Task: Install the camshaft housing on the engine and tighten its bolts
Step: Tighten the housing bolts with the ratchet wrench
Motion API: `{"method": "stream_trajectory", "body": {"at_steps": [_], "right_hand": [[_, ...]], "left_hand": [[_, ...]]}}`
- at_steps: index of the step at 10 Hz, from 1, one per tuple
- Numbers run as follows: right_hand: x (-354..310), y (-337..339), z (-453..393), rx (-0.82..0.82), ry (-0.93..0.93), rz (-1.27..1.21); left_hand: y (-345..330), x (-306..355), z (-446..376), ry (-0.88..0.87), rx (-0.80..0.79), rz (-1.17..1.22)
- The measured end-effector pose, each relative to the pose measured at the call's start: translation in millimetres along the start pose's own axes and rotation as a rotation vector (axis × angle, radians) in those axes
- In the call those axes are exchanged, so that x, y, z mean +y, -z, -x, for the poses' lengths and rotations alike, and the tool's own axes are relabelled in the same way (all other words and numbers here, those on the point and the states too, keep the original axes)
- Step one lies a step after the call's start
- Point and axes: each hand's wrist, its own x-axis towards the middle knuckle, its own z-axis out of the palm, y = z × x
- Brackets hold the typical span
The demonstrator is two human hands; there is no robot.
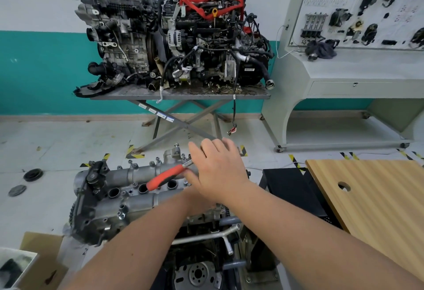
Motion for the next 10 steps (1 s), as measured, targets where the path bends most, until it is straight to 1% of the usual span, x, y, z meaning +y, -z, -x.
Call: {"method": "stream_trajectory", "body": {"at_steps": [1, 2, 3, 4, 5, 6, 7, 8, 9, 10], "right_hand": [[0.9, 12.0, 0.2, -0.112, 0.03, 0.043], [7.1, 27.4, -10.6, -0.192, 0.042, 0.064], [4.7, 33.6, -23.4, -0.29, 0.015, 0.052], [1.9, 42.3, -44.8, -0.529, -0.171, -0.101], [4.0, 42.5, -50.3, -0.632, -0.47, -0.614], [-0.5, 35.8, -40.6, -0.477, -1.001, -1.487], [0.8, 27.7, -31.5, -0.256, -1.16, -1.811], [7.2, 10.3, -21.0, 0.022, -1.218, -2.023], [9.6, 1.3, -10.3, 0.155, -1.152, -2.001], [2.2, -8.4, 10.9, 0.236, -0.728, -1.39]], "left_hand": [[1.7, -4.2, 17.5, -0.632, 0.378, 0.958], [-2.0, -5.9, -6.3, -0.305, 0.075, 0.276], [8.1, -2.4, 6.5, -0.228, 0.009, 0.312], [3.0, -0.9, 1.8, -0.193, -0.02, 0.304], [1.9, -4.7, -0.1, -0.176, 0.019, 0.304], [1.0, -6.4, 3.4, -0.209, 0.042, 0.299], [0.3, -6.0, 1.2, -0.199, 0.013, 0.315], [3.5, -3.9, -0.3, -0.179, -0.015, 0.286], [3.1, -3.9, -2.2, -0.188, -0.01, 0.263], [4.6, -2.9, 1.6, -0.189, -0.011, 0.292]]}}
